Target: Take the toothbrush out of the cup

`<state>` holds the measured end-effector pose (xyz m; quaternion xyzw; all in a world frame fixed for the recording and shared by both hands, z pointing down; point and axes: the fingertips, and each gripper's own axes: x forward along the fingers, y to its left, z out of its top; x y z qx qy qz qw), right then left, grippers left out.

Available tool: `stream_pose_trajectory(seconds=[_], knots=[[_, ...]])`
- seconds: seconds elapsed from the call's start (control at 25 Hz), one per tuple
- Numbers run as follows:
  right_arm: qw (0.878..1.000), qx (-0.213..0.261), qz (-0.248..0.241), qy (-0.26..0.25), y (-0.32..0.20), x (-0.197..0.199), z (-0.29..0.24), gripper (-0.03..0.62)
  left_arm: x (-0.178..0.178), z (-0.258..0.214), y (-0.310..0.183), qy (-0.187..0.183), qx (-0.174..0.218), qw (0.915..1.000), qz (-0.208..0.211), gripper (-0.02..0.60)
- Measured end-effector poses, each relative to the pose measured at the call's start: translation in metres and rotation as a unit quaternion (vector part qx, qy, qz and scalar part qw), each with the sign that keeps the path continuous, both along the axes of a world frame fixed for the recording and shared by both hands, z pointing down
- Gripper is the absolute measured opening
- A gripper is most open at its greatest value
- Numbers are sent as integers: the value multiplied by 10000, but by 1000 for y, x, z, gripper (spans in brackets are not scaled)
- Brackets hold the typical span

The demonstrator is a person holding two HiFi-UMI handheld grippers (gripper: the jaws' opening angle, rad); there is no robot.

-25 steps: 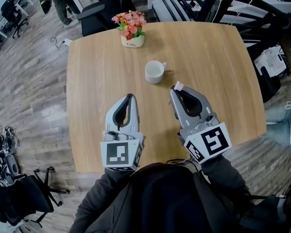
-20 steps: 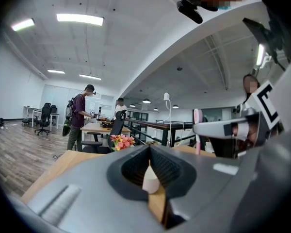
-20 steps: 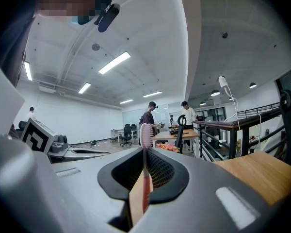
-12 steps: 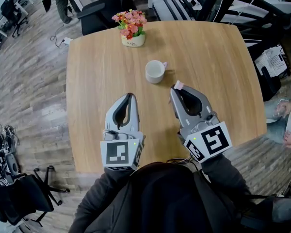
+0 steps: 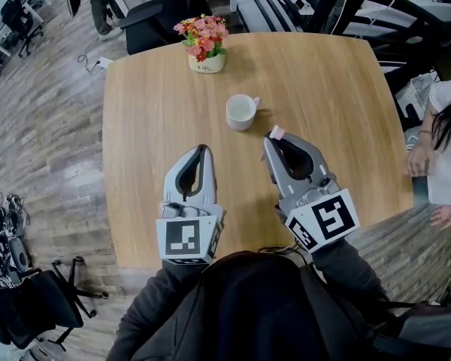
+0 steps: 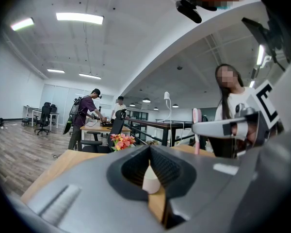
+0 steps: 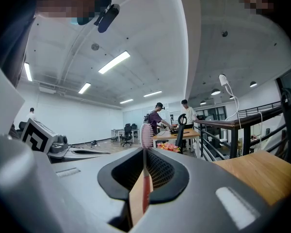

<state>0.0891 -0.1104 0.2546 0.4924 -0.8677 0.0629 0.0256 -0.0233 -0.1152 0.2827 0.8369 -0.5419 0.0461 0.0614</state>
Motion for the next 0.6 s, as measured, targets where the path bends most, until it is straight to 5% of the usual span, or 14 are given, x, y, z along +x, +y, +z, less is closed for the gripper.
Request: stream_pose_trajectory(seconds=[0.6], knots=[[10000,26,14,3,-1,-1,-1,20,-1,-1,0,1,27,10000,-5,8]])
